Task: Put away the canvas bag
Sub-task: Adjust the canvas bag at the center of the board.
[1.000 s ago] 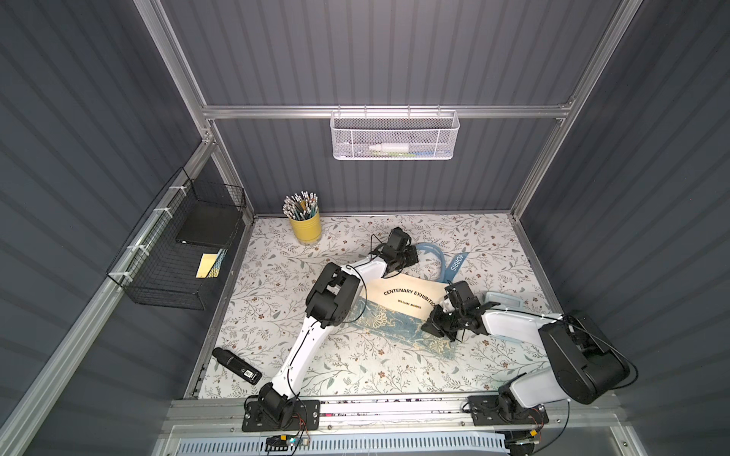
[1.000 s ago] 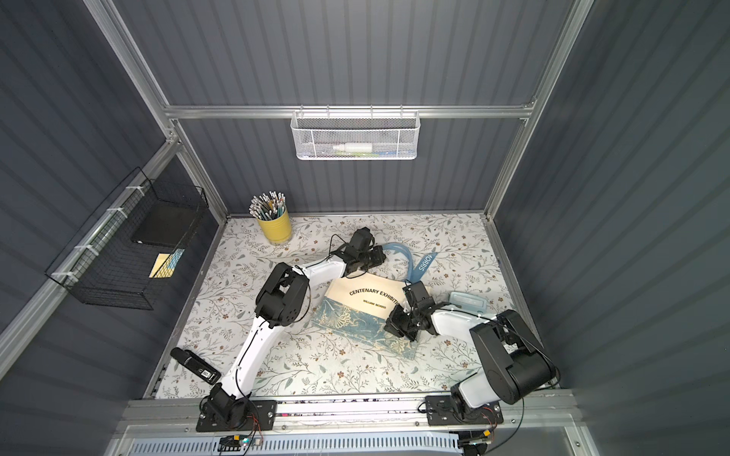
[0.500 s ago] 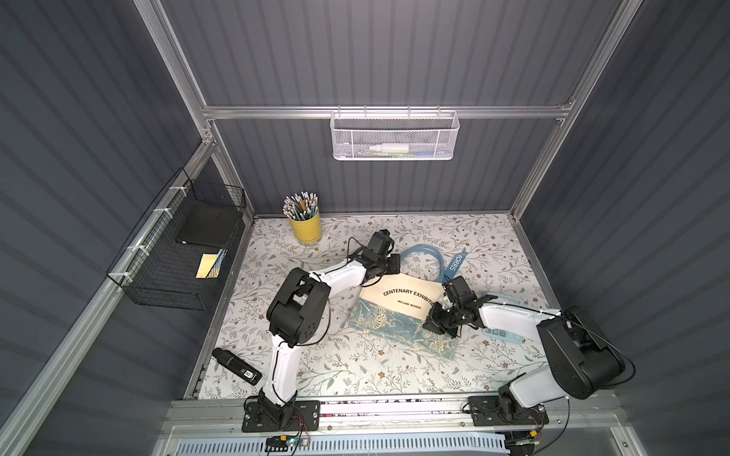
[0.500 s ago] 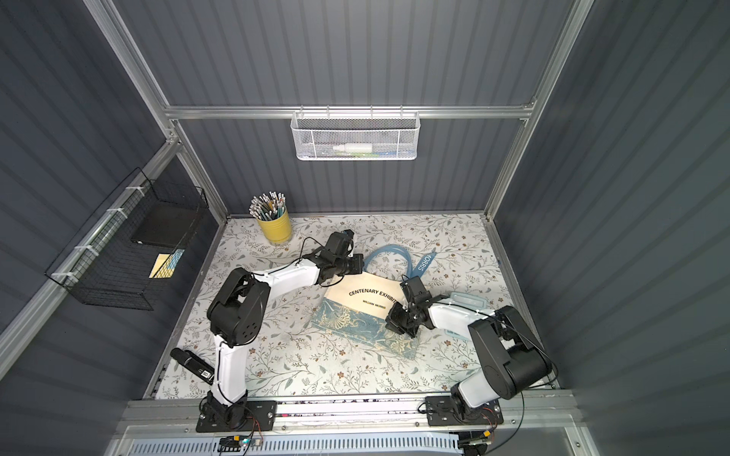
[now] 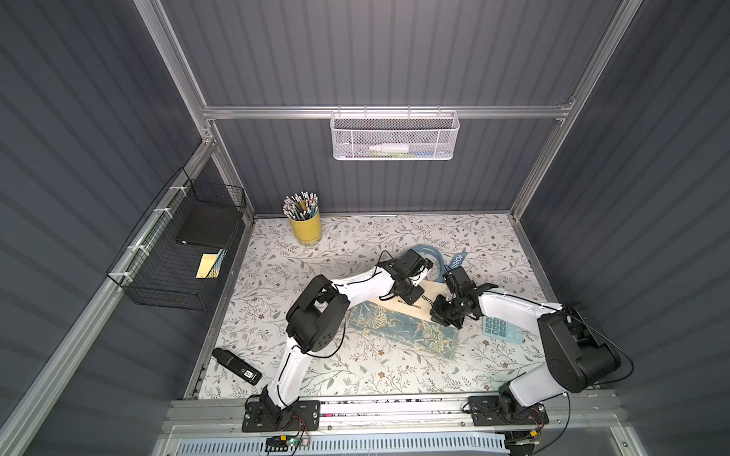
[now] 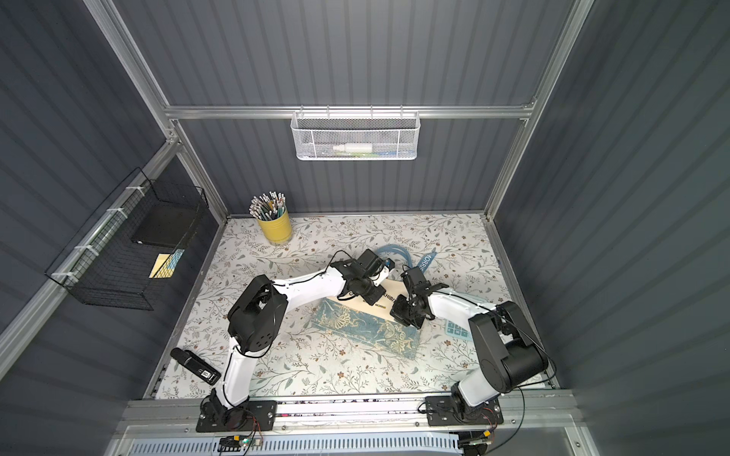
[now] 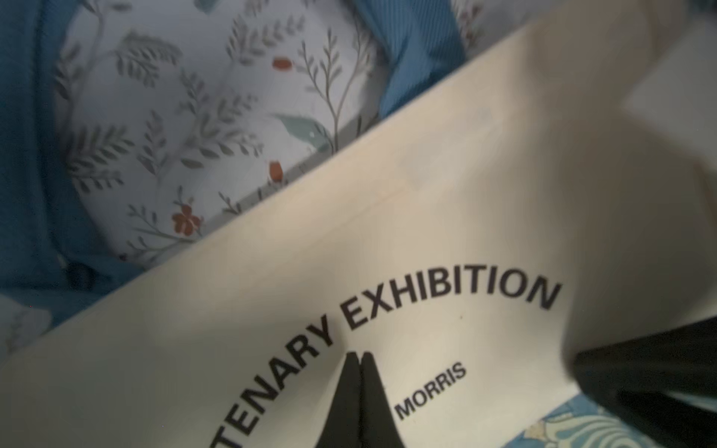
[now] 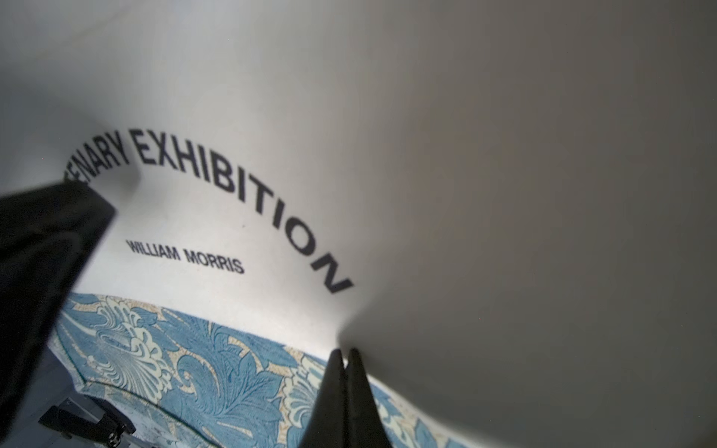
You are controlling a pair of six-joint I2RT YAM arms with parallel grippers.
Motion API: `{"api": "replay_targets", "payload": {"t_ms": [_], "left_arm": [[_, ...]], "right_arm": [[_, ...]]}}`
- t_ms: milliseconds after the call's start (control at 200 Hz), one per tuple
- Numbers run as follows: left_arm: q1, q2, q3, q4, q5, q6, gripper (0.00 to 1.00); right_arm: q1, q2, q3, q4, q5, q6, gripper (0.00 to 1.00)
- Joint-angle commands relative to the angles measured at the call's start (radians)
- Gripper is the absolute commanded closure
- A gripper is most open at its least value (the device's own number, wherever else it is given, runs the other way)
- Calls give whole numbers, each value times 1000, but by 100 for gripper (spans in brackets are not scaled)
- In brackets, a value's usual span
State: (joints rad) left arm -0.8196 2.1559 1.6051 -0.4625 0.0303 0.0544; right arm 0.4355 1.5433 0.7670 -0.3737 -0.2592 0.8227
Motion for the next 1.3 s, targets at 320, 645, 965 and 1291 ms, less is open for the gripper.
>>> {"api": "replay_targets", "payload": {"t_ms": [320,645,965,1291], "left_arm": [[24,-25,-99,-200,-194,-99,100],[34,-113,-238,-202,-152,-214,100],[34,-187,-324,-151,-159,-257,100],[47,-122,-265,-143,-182,-244,100]], "right_arm": [[-81,161,123,-74,72,-52,100],[-83,353,310,-83,42,-110,100],[-81,476,457,-109,23,-131,100],[-81,425,387,-82,11,-105,100]]}}
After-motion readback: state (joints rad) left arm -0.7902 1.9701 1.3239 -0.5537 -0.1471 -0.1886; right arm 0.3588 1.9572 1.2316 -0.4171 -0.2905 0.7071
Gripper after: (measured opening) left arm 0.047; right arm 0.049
